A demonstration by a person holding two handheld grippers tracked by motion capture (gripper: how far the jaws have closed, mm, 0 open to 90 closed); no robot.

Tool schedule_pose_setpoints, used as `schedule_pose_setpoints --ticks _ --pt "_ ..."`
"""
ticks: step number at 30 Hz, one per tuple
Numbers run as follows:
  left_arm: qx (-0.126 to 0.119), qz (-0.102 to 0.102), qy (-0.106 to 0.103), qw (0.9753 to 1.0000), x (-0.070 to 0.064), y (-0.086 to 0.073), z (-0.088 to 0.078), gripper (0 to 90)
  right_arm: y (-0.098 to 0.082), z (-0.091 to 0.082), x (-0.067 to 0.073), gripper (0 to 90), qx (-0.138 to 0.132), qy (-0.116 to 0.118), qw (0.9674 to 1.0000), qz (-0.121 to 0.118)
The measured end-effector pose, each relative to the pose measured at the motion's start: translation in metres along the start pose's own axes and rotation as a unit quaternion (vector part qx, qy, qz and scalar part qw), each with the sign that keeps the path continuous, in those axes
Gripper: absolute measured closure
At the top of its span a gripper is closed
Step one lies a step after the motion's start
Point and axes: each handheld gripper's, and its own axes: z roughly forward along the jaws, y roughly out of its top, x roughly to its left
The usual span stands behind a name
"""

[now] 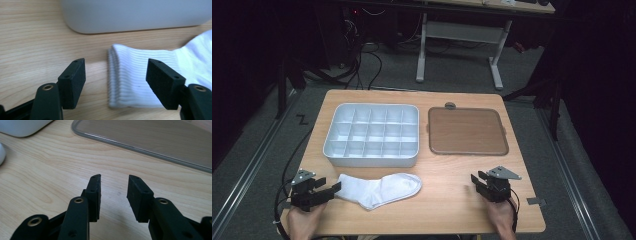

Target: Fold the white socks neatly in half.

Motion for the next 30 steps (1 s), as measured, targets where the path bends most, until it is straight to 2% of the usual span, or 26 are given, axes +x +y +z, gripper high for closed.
schedule_pose_setpoints --ticks 6,12,13,14,15,16,17,21,22,23,26,27,30 --pt "0.006 0.005 -0.003 1.0 -0.009 -0.005 0.002 32.9 0.005 0.0 0.013 64.4 0.0 0.024 0.9997 -0.01" --pt "0.014 0.011 -0.001 0.9998 -0.011 -0.012 0.004 33.2 0.011 0.002 0.031 64.4 -0.001 0.054 0.9983 -0.022" --pt "0.014 0.01 -0.001 0.9998 -0.011 -0.012 0.004 33.4 0.013 0.005 0.038 64.3 -0.001 0.064 0.9975 -0.03" --pt "0.016 0.01 -0.001 0.9998 -0.011 -0.013 0.005 33.4 0.013 0.005 0.038 64.3 -0.001 0.064 0.9975 -0.03" --pt "0.017 0.012 0.002 0.9998 -0.012 -0.013 0.006 33.4 0.016 0.009 0.047 64.2 0.003 0.069 0.9967 -0.042" --pt "0.018 0.024 0.009 0.9995 -0.012 -0.014 0.007 33.4 0.016 0.009 0.047 64.2 0.003 0.069 0.9967 -0.042" --pt "0.017 0.035 0.013 0.9992 -0.012 -0.015 0.008 33.3 0.018 0.013 0.051 64.2 0.004 0.071 0.996 -0.055" --pt "0.016 0.032 0.014 0.9993 -0.011 -0.019 0.009 32.8 0.025 0.028 0.07 64.1 0.011 0.098 0.9927 -0.07" --pt "0.017 0.033 0.013 0.9992 -0.011 -0.021 0.009 32.9 0.027 0.031 0.082 64.1 0.007 0.114 0.9903 -0.08" --pt "0.015 0.035 0.011 0.9992 -0.011 -0.023 0.01 32.9 0.027 0.031 0.082 64.1 0.007 0.114 0.9903 -0.08" --pt "0.014 0.031 0.011 0.9994 -0.012 -0.023 0.01 33.5 0.031 0.047 0.099 63.8 0.019 0.145 0.9858 -0.084" --pt "0.016 0.038 0.012 0.9991 -0.012 -0.024 0.01 33.5 0.031 0.047 0.099 63.8 0.019 0.145 0.9858 -0.084" --pt "0.008 0.069 0.013 0.9975 -0.016 -0.032 0.008 38.1 0.035 0.054 0.11 62.4 0.022 0.158 0.983 -0.091"
